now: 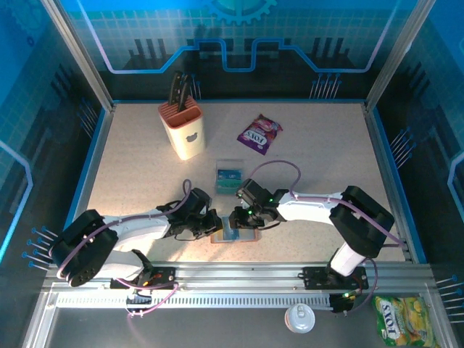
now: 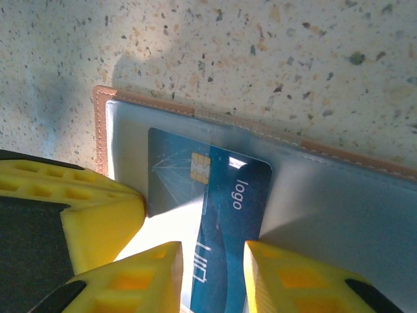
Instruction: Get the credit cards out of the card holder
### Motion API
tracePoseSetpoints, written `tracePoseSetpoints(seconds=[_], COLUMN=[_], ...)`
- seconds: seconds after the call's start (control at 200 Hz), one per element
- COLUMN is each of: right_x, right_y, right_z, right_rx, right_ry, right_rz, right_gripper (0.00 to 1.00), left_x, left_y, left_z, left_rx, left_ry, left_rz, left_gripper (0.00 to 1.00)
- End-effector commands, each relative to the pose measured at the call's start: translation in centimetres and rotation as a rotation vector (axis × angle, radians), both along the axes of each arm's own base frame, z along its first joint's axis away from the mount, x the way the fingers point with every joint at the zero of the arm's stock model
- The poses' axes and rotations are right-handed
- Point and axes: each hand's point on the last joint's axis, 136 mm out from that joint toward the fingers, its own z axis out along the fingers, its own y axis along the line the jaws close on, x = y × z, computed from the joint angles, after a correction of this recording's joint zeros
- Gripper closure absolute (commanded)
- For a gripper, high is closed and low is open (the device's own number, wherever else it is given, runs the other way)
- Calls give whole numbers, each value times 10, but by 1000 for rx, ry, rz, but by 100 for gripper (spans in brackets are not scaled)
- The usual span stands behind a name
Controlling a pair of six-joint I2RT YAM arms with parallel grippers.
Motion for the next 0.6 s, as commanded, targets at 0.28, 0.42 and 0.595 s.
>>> tracePoseSetpoints(seconds=[0.28, 0.42, 0.595], right_x=[-1, 0, 0], right_y=[-11, -5, -9], right_z=[-6, 0, 3], right_rx=[-26, 15, 9], right_ry=[12, 4, -7], right_rz=[-21, -20, -30], right_gripper=[67, 67, 67], left_x=[-8, -8, -9], left_y=[10, 11, 11], left_z=[-14, -14, -14], left_rx=[67, 68, 67], left_ry=[27, 26, 25], left_rz=[-14, -12, -11], left_gripper=[92, 92, 92])
